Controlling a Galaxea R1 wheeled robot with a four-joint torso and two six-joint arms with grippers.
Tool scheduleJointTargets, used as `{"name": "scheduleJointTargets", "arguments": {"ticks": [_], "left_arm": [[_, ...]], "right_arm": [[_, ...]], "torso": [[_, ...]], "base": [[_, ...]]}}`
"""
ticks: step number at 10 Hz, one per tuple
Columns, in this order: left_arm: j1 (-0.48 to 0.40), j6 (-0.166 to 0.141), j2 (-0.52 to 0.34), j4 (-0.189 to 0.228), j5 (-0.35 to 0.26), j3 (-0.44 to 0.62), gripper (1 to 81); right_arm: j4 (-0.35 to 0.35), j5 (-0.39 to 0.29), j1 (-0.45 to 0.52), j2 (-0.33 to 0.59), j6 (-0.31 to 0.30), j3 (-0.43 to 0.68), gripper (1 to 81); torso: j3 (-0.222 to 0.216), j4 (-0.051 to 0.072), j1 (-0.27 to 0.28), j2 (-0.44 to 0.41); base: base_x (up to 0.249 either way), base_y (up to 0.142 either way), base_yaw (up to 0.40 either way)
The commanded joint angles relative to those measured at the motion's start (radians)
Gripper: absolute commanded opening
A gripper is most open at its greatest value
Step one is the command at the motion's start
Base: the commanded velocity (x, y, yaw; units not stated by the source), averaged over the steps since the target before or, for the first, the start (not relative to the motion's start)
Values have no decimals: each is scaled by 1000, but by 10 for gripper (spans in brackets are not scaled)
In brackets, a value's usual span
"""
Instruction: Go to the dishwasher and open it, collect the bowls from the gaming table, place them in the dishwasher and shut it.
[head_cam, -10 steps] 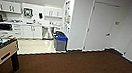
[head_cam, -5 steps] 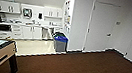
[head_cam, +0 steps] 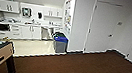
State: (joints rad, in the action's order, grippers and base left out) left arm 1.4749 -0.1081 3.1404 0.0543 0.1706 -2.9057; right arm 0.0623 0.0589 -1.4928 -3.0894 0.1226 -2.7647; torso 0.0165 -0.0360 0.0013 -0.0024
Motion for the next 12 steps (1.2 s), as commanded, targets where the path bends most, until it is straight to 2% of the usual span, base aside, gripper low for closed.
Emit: {"name": "scheduleJointTargets", "arguments": {"ticks": [1,12], "left_arm": [[-55,-2,6,-8,-40,-1,811],[-55,-5,3,-8,-40,-1,811]], "right_arm": [[-9,-51,59,-4,3,4,811],[-12,-50,61,-1,5,-1,811]], "torso": [[0,0,0,0],[0,0,0,0]], "base": [[137,0,0],[111,99,0]]}}
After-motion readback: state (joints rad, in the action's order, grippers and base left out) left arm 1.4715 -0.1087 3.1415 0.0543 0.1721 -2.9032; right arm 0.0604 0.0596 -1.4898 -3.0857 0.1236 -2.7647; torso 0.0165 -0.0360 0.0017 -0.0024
